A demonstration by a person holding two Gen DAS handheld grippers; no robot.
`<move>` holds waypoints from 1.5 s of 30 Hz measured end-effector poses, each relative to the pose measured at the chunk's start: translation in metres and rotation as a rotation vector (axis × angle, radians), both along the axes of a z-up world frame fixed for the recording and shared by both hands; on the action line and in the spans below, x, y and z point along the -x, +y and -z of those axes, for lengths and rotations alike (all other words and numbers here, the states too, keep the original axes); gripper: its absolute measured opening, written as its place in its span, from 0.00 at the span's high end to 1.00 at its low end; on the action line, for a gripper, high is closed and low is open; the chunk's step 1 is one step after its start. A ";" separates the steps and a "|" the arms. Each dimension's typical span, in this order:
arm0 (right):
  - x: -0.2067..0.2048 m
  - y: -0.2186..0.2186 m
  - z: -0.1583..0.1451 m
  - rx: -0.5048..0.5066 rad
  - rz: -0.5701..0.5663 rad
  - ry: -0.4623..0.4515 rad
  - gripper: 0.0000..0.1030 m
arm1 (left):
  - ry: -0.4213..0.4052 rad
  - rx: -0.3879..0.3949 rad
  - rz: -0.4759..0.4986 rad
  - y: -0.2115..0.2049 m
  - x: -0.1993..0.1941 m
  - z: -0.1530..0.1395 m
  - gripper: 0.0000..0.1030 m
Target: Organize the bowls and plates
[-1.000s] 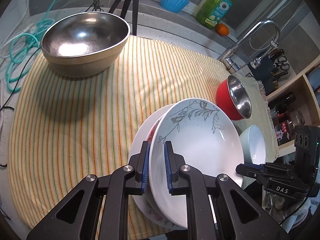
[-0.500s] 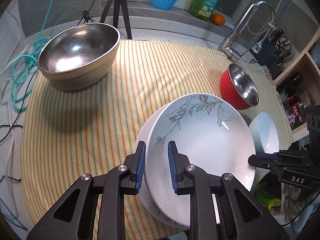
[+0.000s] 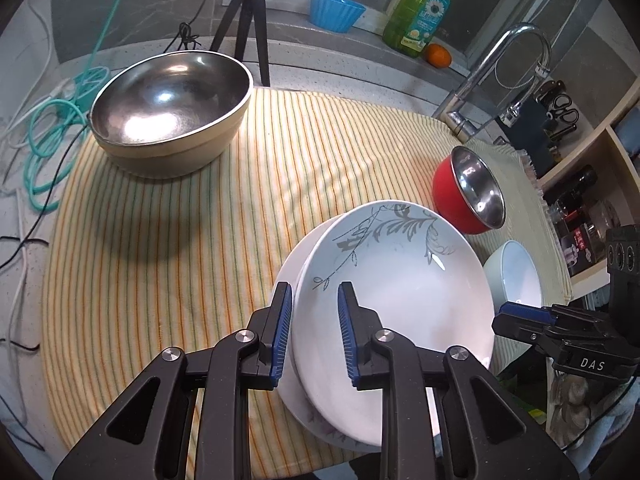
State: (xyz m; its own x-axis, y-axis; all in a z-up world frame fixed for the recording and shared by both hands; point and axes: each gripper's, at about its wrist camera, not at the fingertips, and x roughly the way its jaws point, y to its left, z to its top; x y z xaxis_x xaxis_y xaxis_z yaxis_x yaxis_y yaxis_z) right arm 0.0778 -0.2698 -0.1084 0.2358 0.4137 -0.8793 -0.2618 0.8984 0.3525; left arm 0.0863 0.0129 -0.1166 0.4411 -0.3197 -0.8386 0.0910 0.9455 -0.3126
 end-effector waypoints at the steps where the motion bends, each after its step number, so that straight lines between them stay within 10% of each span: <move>1: 0.001 0.000 -0.002 0.001 0.003 -0.008 0.56 | 0.000 0.005 -0.002 0.002 0.001 -0.001 0.79; 13: 0.002 0.018 -0.038 -0.072 -0.024 -0.099 0.30 | -0.003 0.082 -0.099 0.042 0.014 -0.011 0.67; 35: -0.054 0.110 -0.085 -0.274 -0.077 -0.104 0.29 | -0.102 0.122 -0.308 0.153 -0.011 -0.039 0.66; 38: -0.064 0.126 -0.085 -0.255 -0.094 -0.119 0.29 | -0.102 0.106 -0.306 0.161 -0.022 -0.039 0.47; 45: -0.100 0.161 -0.073 -0.166 -0.114 -0.145 0.29 | -0.091 0.069 -0.313 0.177 -0.051 -0.035 0.46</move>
